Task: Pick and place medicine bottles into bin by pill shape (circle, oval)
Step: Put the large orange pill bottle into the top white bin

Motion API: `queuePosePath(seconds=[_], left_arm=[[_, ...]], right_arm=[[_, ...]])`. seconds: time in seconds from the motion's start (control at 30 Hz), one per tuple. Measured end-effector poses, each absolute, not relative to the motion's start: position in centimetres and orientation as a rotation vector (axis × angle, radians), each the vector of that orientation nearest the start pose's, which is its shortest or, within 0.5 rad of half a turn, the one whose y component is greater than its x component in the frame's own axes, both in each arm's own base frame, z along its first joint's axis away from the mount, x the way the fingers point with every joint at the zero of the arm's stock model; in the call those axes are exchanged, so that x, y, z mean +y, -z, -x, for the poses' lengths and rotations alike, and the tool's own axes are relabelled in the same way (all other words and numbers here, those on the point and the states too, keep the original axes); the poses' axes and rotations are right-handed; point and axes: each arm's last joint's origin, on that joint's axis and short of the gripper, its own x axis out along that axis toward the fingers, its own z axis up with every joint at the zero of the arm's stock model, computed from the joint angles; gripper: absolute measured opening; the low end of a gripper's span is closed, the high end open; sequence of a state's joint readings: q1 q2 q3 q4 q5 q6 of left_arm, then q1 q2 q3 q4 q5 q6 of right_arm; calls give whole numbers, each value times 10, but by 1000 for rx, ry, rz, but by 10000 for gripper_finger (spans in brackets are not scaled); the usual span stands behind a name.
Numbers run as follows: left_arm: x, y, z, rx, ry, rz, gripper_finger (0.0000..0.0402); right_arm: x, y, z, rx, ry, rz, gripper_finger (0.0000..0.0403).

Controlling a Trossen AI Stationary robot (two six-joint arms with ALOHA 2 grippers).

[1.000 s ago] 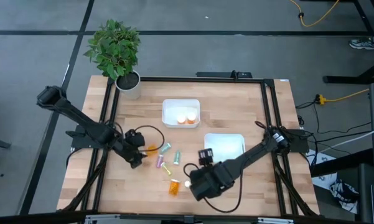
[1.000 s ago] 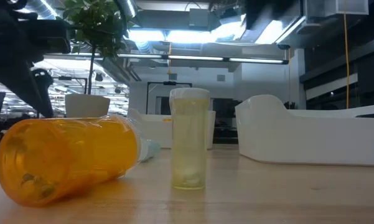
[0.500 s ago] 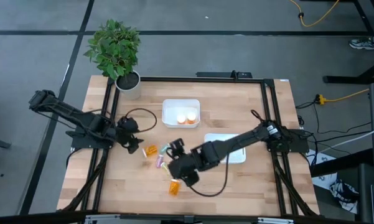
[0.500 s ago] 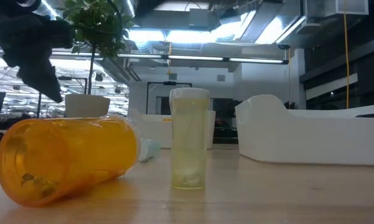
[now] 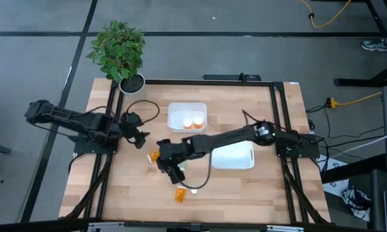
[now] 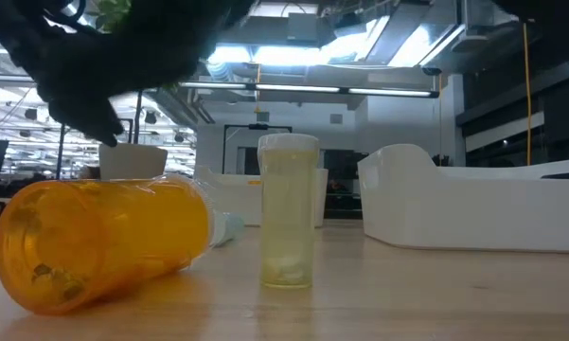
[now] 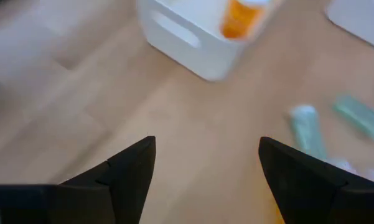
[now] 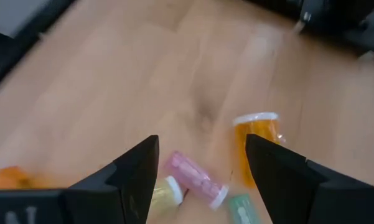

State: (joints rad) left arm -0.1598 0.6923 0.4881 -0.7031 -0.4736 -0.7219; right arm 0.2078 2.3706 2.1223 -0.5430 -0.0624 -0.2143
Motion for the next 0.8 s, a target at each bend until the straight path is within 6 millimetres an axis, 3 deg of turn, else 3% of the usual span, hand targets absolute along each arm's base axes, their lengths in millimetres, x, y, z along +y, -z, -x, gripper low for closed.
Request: queuePosePath(seconds=[0.3, 0.67, 0.8], left_arm=[[-1, -208, -126, 695, -630, 358, 278], [0, -210, -126, 671, -653, 334, 278], [0, -210, -126, 668, -653, 336, 278]], right_arm=[[94, -176, -544, 671, -298, 241, 243], [94, -182, -550, 582, -275, 192, 245], [88, -182, -551, 591, -246, 133, 270]])
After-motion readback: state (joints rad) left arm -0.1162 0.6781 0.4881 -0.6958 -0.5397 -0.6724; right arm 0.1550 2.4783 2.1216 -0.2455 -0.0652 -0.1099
